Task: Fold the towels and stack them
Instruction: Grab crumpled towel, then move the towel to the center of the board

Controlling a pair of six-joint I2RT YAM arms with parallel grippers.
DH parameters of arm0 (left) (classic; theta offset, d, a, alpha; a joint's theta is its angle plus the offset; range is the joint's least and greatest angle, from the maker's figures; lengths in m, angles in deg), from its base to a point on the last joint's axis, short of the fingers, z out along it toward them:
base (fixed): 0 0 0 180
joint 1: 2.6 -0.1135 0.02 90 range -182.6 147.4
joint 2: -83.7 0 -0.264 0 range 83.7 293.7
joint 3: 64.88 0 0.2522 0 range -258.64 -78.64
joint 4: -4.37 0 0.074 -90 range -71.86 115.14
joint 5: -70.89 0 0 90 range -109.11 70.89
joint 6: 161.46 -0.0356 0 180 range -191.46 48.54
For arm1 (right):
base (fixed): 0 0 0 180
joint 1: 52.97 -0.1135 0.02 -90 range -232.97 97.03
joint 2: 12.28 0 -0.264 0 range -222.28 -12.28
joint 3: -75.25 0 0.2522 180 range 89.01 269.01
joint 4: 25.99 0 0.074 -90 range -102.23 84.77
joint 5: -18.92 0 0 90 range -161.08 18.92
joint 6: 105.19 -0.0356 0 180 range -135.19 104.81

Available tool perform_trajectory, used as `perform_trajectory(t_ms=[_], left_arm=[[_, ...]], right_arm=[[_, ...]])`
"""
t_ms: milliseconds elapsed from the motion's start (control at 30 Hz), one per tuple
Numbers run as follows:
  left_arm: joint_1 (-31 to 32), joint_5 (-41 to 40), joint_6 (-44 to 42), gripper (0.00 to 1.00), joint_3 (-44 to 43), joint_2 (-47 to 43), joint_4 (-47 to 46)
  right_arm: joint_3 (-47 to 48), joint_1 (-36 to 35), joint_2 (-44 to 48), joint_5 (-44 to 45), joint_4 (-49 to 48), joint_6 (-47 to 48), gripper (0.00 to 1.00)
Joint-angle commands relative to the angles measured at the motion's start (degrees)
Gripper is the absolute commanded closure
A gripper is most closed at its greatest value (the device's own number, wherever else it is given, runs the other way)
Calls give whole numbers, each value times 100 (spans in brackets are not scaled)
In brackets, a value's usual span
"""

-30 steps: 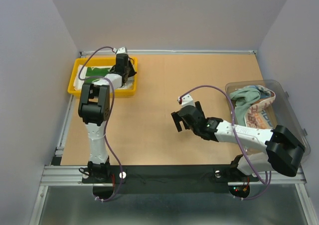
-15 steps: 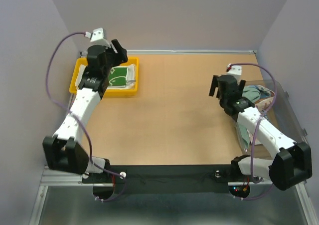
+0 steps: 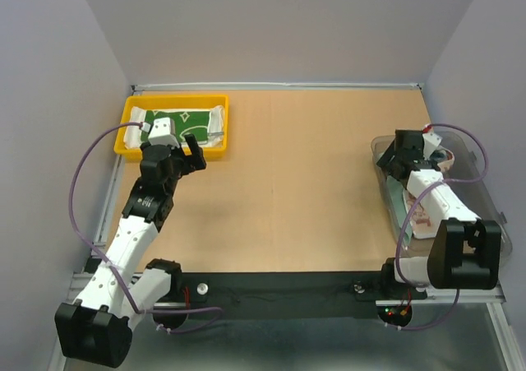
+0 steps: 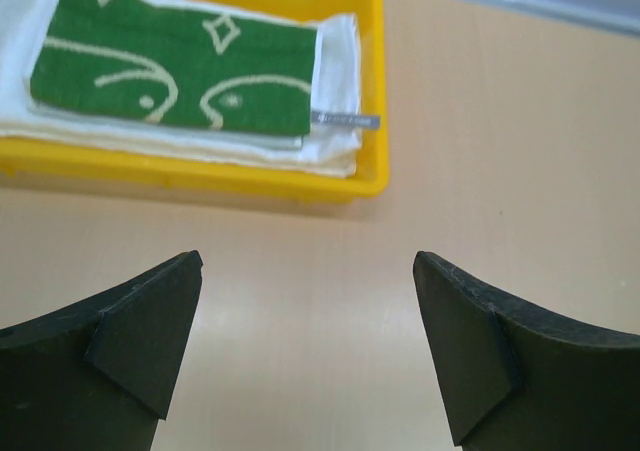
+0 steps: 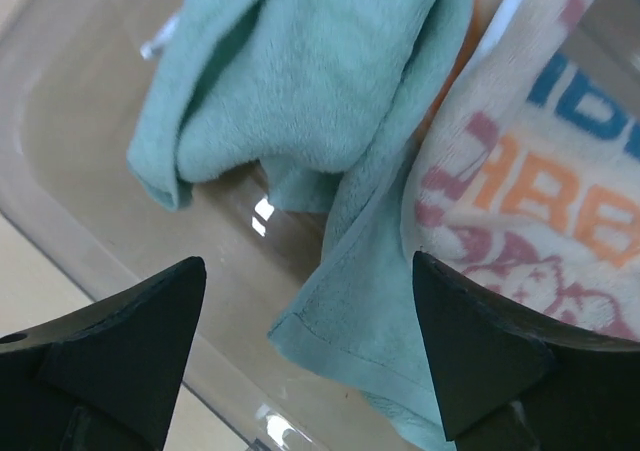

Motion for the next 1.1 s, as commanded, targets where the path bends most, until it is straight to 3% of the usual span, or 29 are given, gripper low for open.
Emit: perform_trajectory(t_ms=[0, 133, 267, 433, 600, 667, 800, 867, 933, 1067], left_arm=[[202, -396, -206, 1, -56, -248, -177], [247, -448, -232, 2, -55, -292, -186], [326, -440, -241, 2, -38, -344, -177], [344, -308, -223, 3, -29, -327, -221], [344, -273, -232, 3, -47, -283, -221], [344, -264, -232, 3, -47, -257, -221], [344, -238, -241, 3, -55, -178, -221], [344, -246, -250, 3, -47, -160, -221], [344, -264, -258, 4, -38, -151, -229], [344, -308, -285, 4, -12, -142, -247]], right_arm=[[-219, 14, -194, -226, -57, -489, 14], [-412, 14, -282, -86, -146, -524, 33], [-404, 14, 182, 151, -76, -332, 99], [692, 14, 825, 161, 582, 310, 99], [3064, 14, 756, -962, 751, 1100, 99], [3750, 14, 501, -1881, 760, 1198, 99], [6093, -13, -726, -3861, 576, 954, 99], [6660, -100, -1115, -4642, -64, 655, 99], [7302, -258, -1634, -5032, -844, 137, 99], [8322, -952, -2443, -5376, -1402, -102, 99]])
